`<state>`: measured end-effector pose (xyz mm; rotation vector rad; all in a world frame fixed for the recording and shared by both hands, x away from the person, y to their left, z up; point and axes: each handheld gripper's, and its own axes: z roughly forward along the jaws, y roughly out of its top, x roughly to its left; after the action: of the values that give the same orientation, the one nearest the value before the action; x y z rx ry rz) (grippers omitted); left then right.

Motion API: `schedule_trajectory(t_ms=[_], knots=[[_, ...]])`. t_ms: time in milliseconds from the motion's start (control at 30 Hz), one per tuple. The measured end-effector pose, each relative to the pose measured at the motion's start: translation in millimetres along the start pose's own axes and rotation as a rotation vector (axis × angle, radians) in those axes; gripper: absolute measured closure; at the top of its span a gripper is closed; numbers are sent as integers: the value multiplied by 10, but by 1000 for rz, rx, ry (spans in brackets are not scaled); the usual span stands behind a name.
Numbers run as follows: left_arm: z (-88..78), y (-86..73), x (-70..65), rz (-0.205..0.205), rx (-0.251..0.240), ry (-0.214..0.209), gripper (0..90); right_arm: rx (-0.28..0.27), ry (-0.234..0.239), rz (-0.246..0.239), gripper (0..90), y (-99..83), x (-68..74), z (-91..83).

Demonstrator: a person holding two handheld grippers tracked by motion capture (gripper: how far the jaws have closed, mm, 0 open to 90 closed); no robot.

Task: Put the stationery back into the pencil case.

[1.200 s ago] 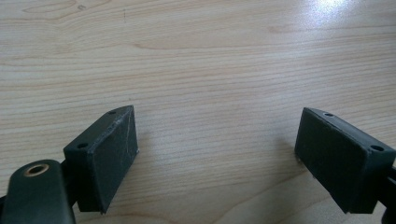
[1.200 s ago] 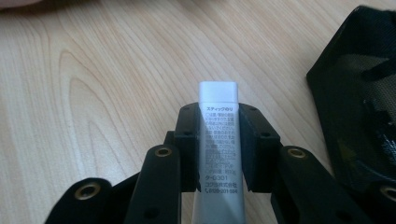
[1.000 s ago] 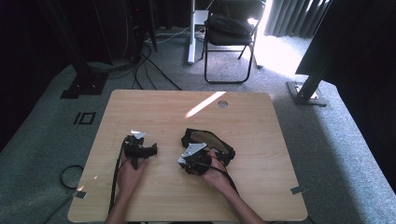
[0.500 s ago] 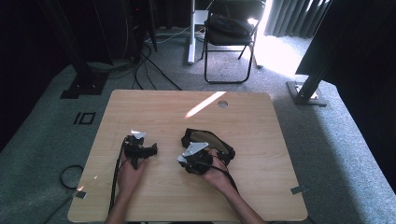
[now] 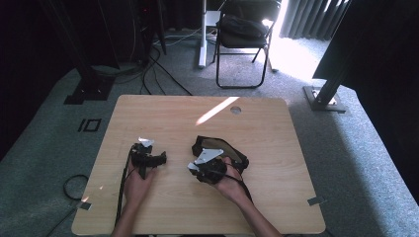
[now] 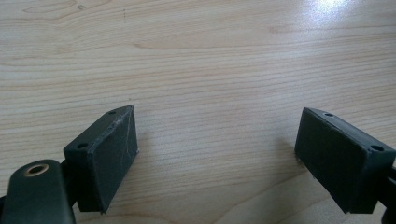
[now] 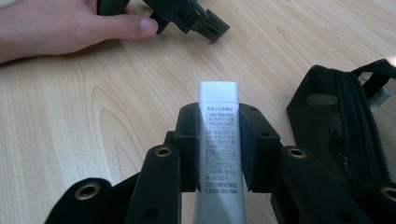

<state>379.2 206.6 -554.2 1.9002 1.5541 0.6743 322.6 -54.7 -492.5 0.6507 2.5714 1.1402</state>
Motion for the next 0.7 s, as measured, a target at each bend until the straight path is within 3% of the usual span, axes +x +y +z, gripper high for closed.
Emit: schedule_trajectory(t_ms=[700], knots=[[0,0,0,0,0,0,134,-39,-8,5,713,52,-8,-118]])
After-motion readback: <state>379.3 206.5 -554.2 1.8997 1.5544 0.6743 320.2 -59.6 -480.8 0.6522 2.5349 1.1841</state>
